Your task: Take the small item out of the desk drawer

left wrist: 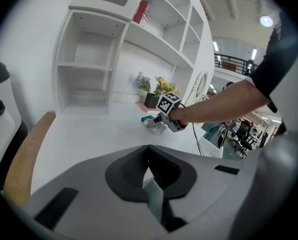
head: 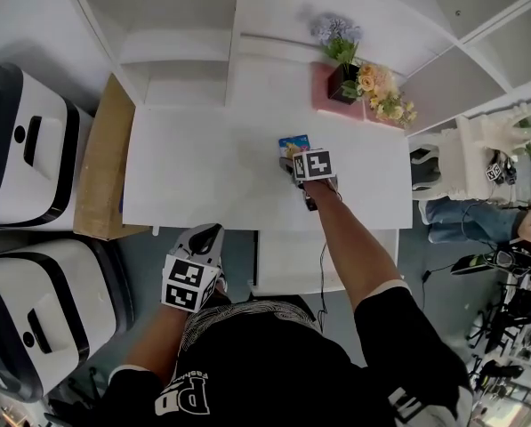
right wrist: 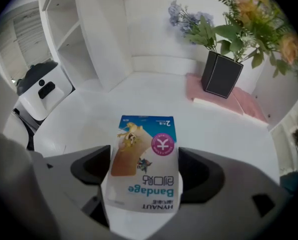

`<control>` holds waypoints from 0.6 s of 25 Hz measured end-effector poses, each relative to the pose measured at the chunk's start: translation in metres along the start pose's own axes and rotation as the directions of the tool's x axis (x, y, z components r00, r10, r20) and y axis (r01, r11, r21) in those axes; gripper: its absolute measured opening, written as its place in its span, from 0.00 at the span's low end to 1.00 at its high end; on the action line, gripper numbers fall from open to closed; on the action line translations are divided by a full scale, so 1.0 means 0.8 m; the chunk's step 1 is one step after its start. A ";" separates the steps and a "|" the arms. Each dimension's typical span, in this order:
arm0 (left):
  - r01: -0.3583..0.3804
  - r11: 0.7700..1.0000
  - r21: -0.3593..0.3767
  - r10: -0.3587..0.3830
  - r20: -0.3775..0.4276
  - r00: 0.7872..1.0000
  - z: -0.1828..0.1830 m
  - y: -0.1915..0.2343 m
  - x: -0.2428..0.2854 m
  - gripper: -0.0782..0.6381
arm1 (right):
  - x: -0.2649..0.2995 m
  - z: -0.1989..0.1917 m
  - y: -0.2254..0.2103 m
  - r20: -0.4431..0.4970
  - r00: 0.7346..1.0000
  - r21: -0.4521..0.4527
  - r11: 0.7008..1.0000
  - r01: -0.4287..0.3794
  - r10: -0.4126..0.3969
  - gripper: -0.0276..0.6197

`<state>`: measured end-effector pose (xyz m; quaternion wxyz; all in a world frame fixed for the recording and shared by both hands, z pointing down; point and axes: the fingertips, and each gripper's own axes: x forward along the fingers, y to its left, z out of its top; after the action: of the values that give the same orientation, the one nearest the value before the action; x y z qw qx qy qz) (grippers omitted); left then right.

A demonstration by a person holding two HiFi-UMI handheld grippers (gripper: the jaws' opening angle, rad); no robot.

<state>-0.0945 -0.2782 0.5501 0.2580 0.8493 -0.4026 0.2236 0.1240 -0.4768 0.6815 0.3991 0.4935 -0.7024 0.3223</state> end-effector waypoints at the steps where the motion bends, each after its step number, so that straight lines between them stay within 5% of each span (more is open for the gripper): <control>1: 0.000 1.000 -0.001 0.000 -0.001 1.000 0.000 0.000 0.000 0.13 | 0.003 0.001 -0.001 -0.008 1.000 -0.009 1.000 0.004 -0.004 0.70; 15: -0.008 1.000 -0.017 0.008 0.001 1.000 0.005 -0.003 0.009 0.13 | 0.019 -0.009 -0.013 -0.053 0.998 -0.015 0.999 0.036 -0.037 0.70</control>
<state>-0.0876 -0.2836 0.5503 0.2639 0.8457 -0.4080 0.2205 0.1324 -0.4802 0.6991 0.4269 0.4946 -0.6846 0.3232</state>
